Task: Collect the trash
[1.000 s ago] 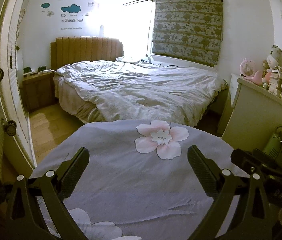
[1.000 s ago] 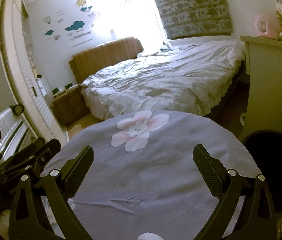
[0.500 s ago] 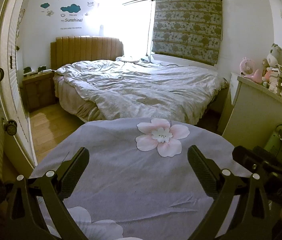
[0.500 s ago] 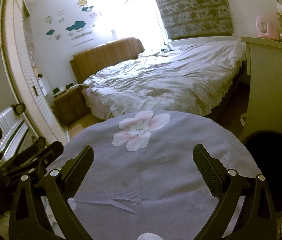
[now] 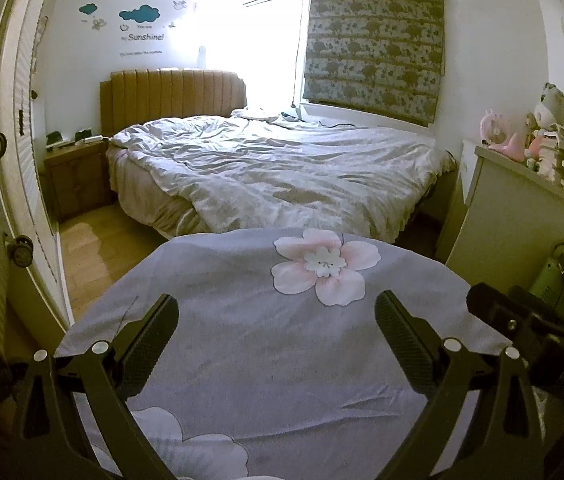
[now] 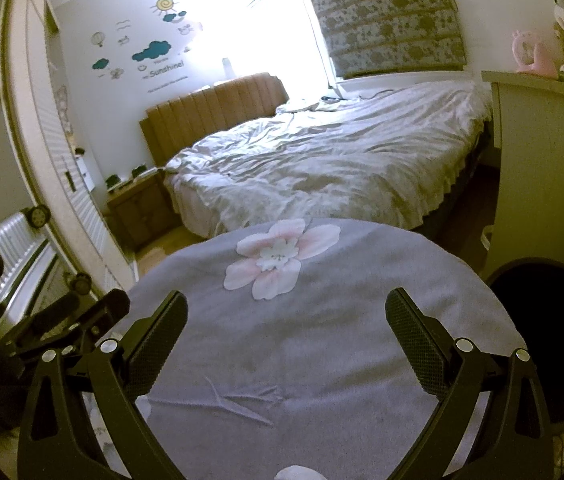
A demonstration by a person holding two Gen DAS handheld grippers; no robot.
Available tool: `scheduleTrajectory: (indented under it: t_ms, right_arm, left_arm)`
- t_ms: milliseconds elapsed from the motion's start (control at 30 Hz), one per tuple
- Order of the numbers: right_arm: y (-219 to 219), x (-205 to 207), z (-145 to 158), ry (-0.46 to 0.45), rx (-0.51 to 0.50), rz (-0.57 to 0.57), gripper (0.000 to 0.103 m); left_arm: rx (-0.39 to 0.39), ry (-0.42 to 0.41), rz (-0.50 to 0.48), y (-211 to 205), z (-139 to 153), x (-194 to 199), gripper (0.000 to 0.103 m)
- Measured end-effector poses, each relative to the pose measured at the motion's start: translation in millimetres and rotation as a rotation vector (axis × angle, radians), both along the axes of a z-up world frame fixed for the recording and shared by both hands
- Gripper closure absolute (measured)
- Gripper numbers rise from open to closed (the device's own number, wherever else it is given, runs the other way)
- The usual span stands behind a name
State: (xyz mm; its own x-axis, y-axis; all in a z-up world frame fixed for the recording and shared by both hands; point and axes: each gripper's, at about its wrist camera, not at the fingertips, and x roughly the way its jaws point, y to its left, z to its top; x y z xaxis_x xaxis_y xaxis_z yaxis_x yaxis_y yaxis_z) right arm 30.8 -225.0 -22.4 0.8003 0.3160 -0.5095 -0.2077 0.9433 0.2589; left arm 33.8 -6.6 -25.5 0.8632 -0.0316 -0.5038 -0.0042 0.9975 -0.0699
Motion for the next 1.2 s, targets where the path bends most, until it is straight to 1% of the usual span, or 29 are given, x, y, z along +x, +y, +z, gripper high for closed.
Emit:
scheduleTrajectory:
  t_ms: [1200]
  right_arm:
    - [1.7, -4.9, -2.4, 0.011, -0.001, 0.001, 0.005]
  left_arm:
    - [-0.002, 0.016, -0.011, -0.6, -8.9, 0.7, 0.006]
